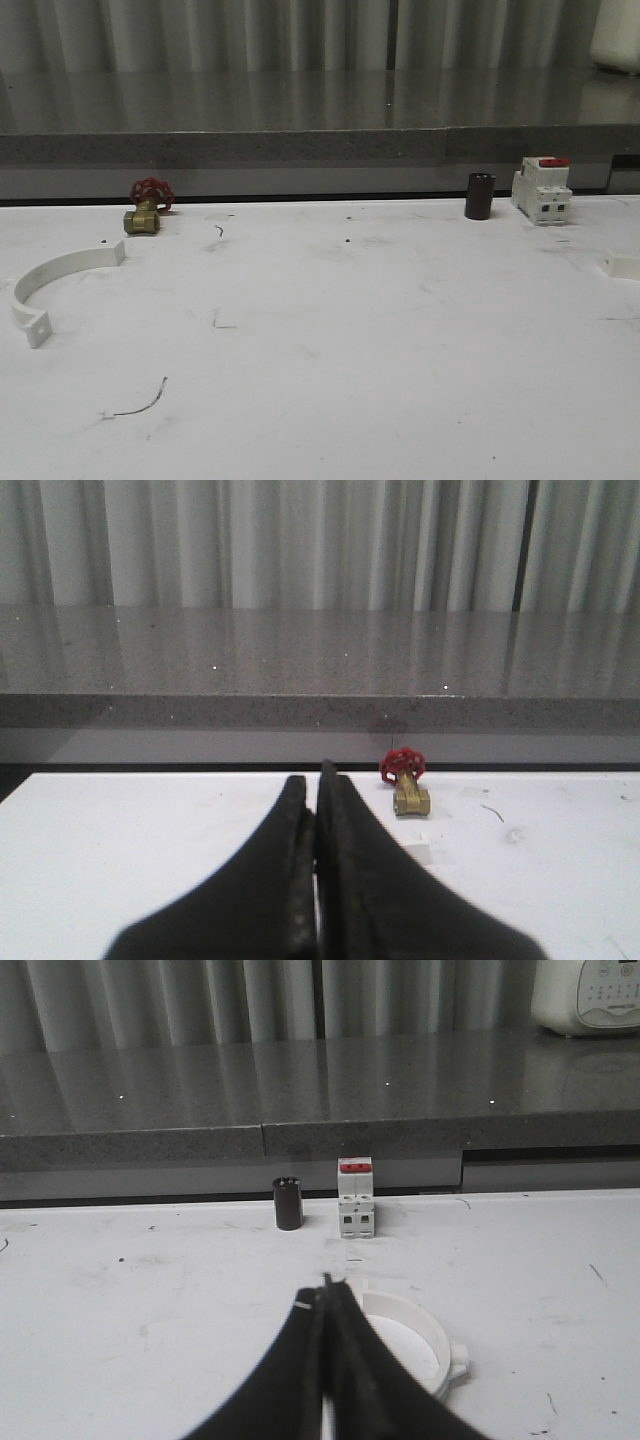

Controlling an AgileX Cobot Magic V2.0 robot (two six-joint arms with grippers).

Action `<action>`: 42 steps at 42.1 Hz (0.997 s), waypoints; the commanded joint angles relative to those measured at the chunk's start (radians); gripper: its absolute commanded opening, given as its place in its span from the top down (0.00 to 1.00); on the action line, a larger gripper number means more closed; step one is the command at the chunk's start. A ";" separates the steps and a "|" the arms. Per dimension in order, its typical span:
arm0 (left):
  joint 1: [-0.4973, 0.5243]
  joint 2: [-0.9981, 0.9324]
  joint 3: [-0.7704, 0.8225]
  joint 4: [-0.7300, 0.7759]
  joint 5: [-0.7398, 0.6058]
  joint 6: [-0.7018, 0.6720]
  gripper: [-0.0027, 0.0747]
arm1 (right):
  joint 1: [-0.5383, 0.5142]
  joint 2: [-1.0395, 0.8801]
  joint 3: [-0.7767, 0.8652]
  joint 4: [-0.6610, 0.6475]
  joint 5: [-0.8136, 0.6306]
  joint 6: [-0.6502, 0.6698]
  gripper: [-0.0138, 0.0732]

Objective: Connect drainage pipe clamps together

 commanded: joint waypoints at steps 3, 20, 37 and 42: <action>-0.001 -0.010 -0.061 -0.033 -0.084 0.000 0.99 | -0.007 -0.015 -0.082 0.003 -0.047 -0.011 0.92; -0.001 0.223 -0.562 0.008 0.300 0.000 0.99 | -0.007 0.201 -0.558 -0.023 0.305 -0.011 0.92; -0.001 0.564 -0.703 0.022 0.487 0.000 0.99 | -0.007 0.545 -0.708 -0.044 0.478 -0.011 0.92; -0.001 0.644 -0.703 0.022 0.487 0.000 0.99 | -0.007 0.620 -0.708 -0.044 0.476 -0.011 0.92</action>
